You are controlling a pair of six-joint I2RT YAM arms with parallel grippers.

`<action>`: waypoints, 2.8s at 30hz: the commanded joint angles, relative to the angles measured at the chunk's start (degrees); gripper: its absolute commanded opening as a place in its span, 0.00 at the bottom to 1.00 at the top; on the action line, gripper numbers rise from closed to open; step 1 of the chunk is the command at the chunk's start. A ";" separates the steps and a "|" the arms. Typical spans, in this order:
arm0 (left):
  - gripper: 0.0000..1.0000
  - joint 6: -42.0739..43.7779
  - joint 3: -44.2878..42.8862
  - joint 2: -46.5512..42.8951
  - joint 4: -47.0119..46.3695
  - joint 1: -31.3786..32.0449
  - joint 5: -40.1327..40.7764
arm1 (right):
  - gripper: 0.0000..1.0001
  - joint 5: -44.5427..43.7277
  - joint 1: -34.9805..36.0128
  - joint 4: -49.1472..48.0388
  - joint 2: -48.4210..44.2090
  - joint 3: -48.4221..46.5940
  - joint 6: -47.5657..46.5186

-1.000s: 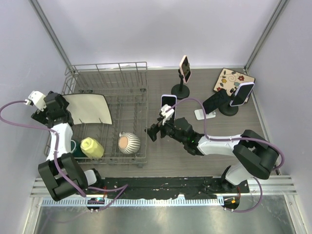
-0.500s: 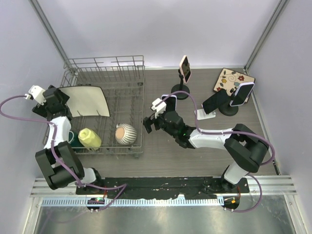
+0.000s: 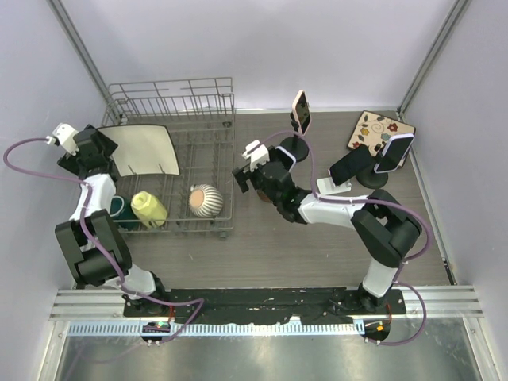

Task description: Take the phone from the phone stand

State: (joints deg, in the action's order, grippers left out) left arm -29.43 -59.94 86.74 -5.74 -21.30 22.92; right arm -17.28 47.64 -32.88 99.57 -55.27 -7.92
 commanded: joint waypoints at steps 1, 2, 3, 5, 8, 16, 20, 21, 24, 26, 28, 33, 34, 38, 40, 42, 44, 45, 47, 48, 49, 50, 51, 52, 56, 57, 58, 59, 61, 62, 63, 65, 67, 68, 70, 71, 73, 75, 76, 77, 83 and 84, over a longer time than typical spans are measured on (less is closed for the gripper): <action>1.00 0.68 -6.67 4.03 -5.25 2.58 -3.85 | 1.00 -4.08 -3.16 -3.16 1.41 -4.84 -2.53; 1.00 0.86 -8.68 4.92 -4.64 2.67 -3.76 | 1.00 -3.64 -3.25 -2.89 1.68 -5.37 -2.62; 1.00 1.04 -9.74 5.71 -4.29 2.67 -3.76 | 1.00 -3.47 -3.34 -2.54 1.94 -5.73 -2.71; 1.00 1.48 -12.20 7.91 -3.06 2.67 -3.67 | 1.00 -2.68 -3.34 -1.31 2.12 -6.78 -2.45; 1.00 0.78 -12.57 8.71 -2.96 2.58 -3.58 | 0.99 -0.66 -3.08 -0.60 0.90 -6.61 -0.26; 1.00 1.22 -9.23 4.41 -5.60 2.67 -2.17 | 0.99 0.14 -0.09 1.85 -4.47 -4.33 0.71; 1.00 1.13 -9.75 2.39 -3.94 2.67 -1.56 | 1.00 -0.04 0.18 4.40 -7.45 -4.32 1.86; 1.00 0.69 -9.93 1.42 -3.32 2.67 -1.30 | 1.00 -0.12 0.35 5.10 -8.94 -4.15 2.29; 1.00 -0.10 -9.93 -1.82 -0.42 2.67 -0.60 | 0.99 -0.65 0.35 8.44 -11.84 -3.62 3.35; 1.00 -0.97 -9.76 -3.76 2.74 2.67 0.02 | 0.99 -1.88 0.35 11.34 -15.09 -3.10 3.96; 1.00 -2.47 -9.49 -7.27 5.72 2.75 0.37 | 0.99 -2.41 0.35 15.28 -18.95 -2.57 5.54; 1.00 -2.65 -7.30 -16.15 13.29 6.34 -2.61 | 1.00 -4.69 0.18 25.40 -26.96 -1.86 9.75; 1.00 -1.95 -6.34 -19.30 14.86 7.75 -4.09 | 1.00 -5.74 0.18 28.98 -28.19 -1.86 10.99; 1.00 0.77 -3.70 -26.24 18.39 15.74 -9.54 | 1.00 -8.03 -1.66 37.09 -33.64 -2.04 17.21; 1.00 1.48 -1.25 -28.37 18.74 20.58 -12.53 | 1.00 -8.48 -2.98 40.25 -35.23 -2.30 18.90; 1.00 3.41 -0.18 -30.66 19.44 24.89 -18.68 | 0.99 -7.16 -5.27 41.05 -36.02 -2.30 21.00; 1.00 5.25 0.53 -31.80 22.34 28.22 -22.71 | 1.00 -6.02 -6.67 41.58 -36.02 -2.39 21.98; 1.00 8.04 0.79 -33.03 23.22 29.03 -24.39 | 1.00 -5.06 -7.72 41.50 -35.94 -2.48 22.25; 1.00 10.17 1.93 -34.52 26.03 30.87 -26.07 | 1.00 -1.63 -9.05 41.32 -34.97 -2.83 22.86; 1.00 12.53 2.37 -36.36 26.56 31.40 -27.47 | 1.00 -0.92 -10.10 41.23 -34.45 -3.18 23.56; 1.00 13.43 3.77 -37.42 27.18 32.19 -27.23 | 1.00 0.82 -10.72 41.15 -33.14 -3.36 24.00; 1.00 14.48 4.65 -38.82 27.01 34.03 -26.88 | 1.00 1.89 -11.25 40.88 -32.60 -3.62 24.44; 1.00 15.27 5.70 -40.06 26.57 34.83 -26.87 | 0.99 2.68 -11.86 40.10 -31.90 -3.80 24.71; 1.00 16.41 7.37 -42.51 26.05 35.44 -27.13 | 1.00 4.08 -12.82 39.66 -30.59 -3.80 24.80; 1.00 16.95 12.12 -48.58 23.67 37.64 -26.52 | 1.00 7.78 -13.89 36.41 -27.77 -3.71 24.10; 1.00 16.60 13.09 -49.90 22.36 37.65 -26.52 | 1.00 7.96 -14.06 34.83 -27.33 -3.62 23.83; 1.00 16.60 15.10 -52.00 21.57 37.65 -26.52 | 0.99 8.40 -14.50 33.95 -26.71 -3.45 23.40; 1.00 16.51 15.73 -52.98 21.12 37.91 -26.09 | 0.99 9.62 -14.68 33.16 -25.66 -2.92 22.35; 1.00 16.51 16.43 -54.39 20.42 38.44 -24.51 | 0.97 10.85 -15.38 28.68 -24.95 -2.04 21.37; 1.00 16.42 16.61 -55.18 20.15 38.87 -24.24 | 0.95 11.91 -16.77 27.27 -24.52 -1.34 21.28; 1.00 16.51 16.79 -55.19 19.98 39.05 -24.15 | 0.92 14.09 -17.74 25.34 -23.38 -1.16 21.46; 1.00 16.60 16.79 -54.84 19.98 39.58 -24.06 | 0.88 16.39 -20.29 23.66 -22.06 -1.42 22.42; 1.00 16.42 16.70 -54.49 20.15 39.84 -24.15 | 0.82 20.08 -21.27 21.64 -20.12 -1.60 22.25; 1.00 16.25 16.61 -54.22 20.24 39.93 -24.41 | 0.79 20.87 -21.62 21.11 -19.59 -1.77 22.08; 1.00 16.25 16.79 -54.04 20.33 40.20 -25.02 | 0.78 23.68 -22.06 19.88 -18.02 -2.21 21.02; 1.00 16.07 16.70 -53.87 20.24 40.37 -25.03 | 0.76 24.13 -22.06 19.61 -17.48 -2.65 20.84; 1.00 15.90 16.61 -53.52 20.24 40.55 -25.46 | 0.75 25.27 -22.15 19.35 -15.82 -3.01 20.14; 1.00 15.90 16.61 -53.25 20.24 40.81 -25.73 | 0.75 25.62 -22.24 18.74 -14.76 -3.44 19.88; 1.00 15.90 16.61 -53.17 20.33 40.81 -25.73 | 0.75 25.89 -22.32 18.39 -13.88 -3.27 19.53; 1.00 15.81 16.61 -53.17 20.24 40.99 -25.82 | 0.73 26.24 -22.41 17.95 -13.35 -3.27 19.52; 1.00 15.72 16.70 -52.20 20.24 41.69 -26.17 | 0.58 27.30 -22.76 15.92 -10.19 -4.06 19.00; 1.00 15.72 16.70 -52.02 20.24 41.69 -26.17 | 0.55 27.56 -22.85 15.75 -9.92 -4.32 18.82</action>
State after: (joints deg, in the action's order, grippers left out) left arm -14.13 -43.24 34.15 17.37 19.86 -2.04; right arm 8.36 25.19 -12.53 88.99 -56.75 12.14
